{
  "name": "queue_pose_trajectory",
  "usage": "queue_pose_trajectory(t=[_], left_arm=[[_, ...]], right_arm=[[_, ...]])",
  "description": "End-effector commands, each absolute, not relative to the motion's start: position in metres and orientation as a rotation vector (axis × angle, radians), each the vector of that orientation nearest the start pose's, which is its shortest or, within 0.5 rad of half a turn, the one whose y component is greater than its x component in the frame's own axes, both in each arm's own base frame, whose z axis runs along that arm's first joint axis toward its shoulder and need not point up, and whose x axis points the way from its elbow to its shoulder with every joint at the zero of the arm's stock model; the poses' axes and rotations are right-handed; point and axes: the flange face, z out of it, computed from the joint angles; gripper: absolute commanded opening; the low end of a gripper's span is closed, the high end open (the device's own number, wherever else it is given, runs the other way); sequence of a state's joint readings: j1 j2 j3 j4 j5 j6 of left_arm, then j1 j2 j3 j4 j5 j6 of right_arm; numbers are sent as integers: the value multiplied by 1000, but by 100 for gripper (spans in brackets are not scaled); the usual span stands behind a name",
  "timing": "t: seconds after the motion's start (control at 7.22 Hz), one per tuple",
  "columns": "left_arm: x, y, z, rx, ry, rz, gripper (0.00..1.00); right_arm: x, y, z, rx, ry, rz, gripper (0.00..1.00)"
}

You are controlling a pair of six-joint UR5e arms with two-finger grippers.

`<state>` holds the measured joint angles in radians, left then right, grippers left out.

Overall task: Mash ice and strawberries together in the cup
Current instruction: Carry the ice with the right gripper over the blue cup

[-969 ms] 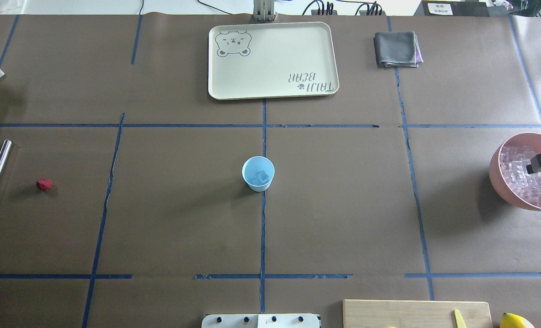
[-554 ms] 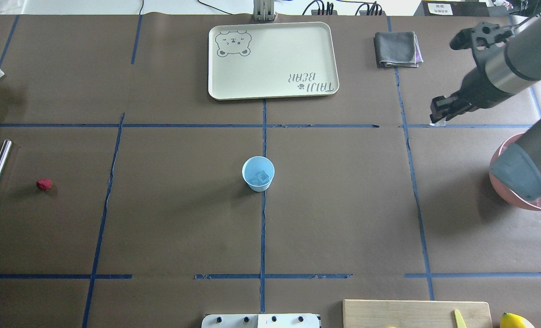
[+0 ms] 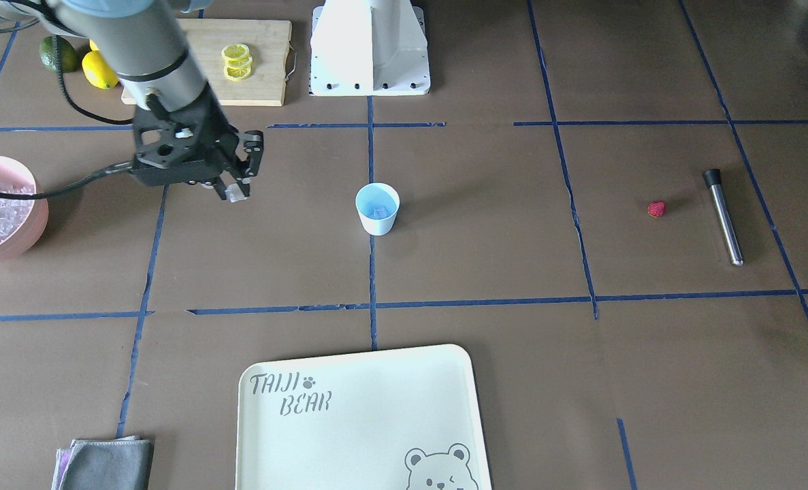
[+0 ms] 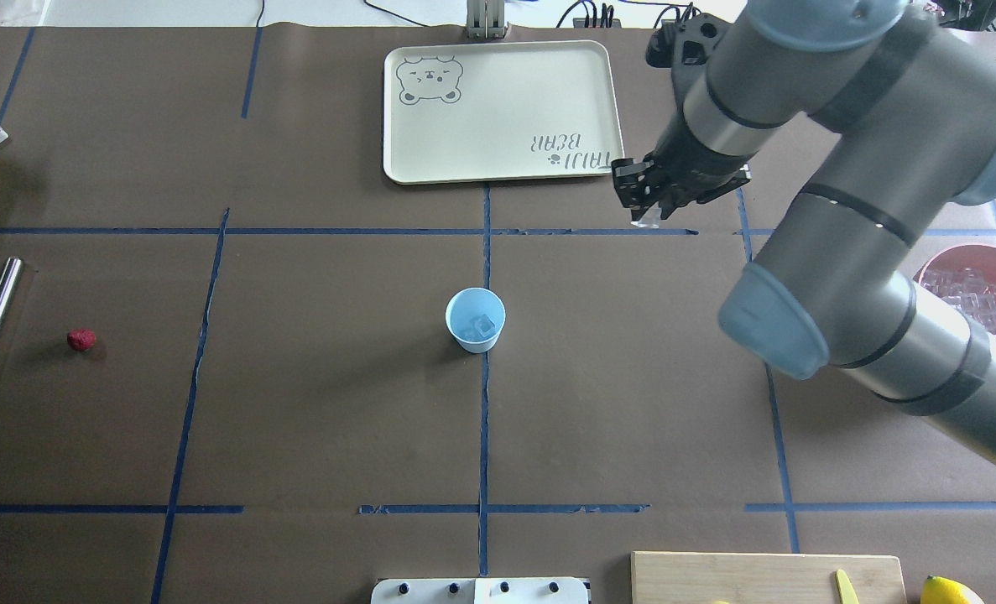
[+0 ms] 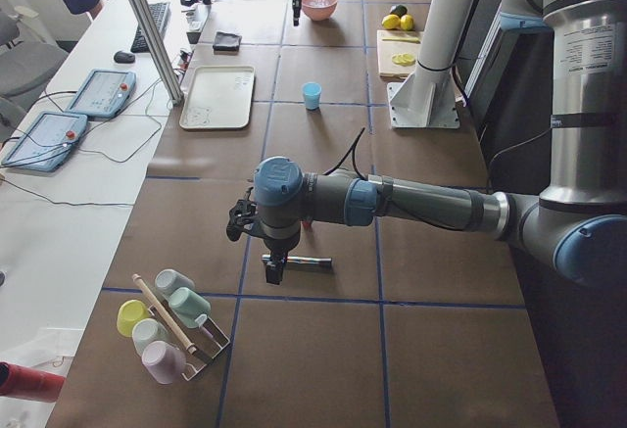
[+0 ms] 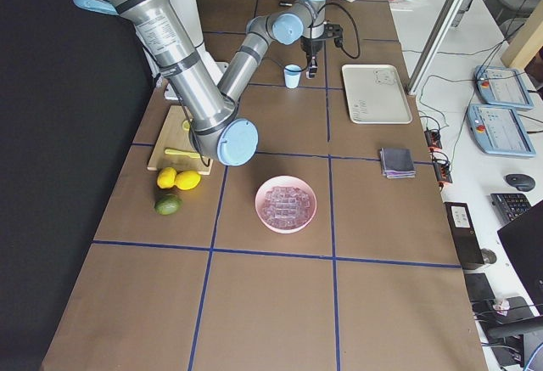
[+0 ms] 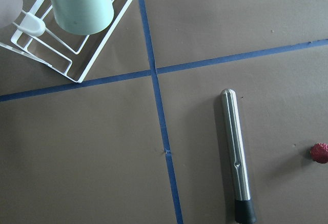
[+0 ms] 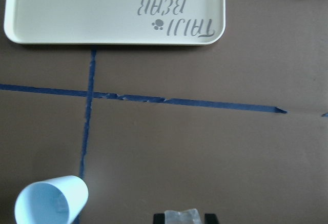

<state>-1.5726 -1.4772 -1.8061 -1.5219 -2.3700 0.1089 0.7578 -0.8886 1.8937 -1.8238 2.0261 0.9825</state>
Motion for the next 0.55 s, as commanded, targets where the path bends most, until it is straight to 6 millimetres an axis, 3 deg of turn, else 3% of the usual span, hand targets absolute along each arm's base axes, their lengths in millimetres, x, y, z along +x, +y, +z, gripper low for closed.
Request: queue_pose_trajectory(t=[0.0, 0.14, 0.28, 0.42], left_arm=[[-63, -454, 590, 133, 793, 139, 100], [-63, -454, 590, 133, 793, 139, 100], [-61, -454, 590, 133, 793, 142, 100], [-61, -454, 590, 133, 793, 142, 100]], right_arm=[[-490, -466, 89, 93, -831, 72, 0], [-527, -459, 71, 76, -812, 105, 0], [-549, -454, 63, 69, -796, 113, 0], [-565, -444, 74, 74, -769, 101, 0]])
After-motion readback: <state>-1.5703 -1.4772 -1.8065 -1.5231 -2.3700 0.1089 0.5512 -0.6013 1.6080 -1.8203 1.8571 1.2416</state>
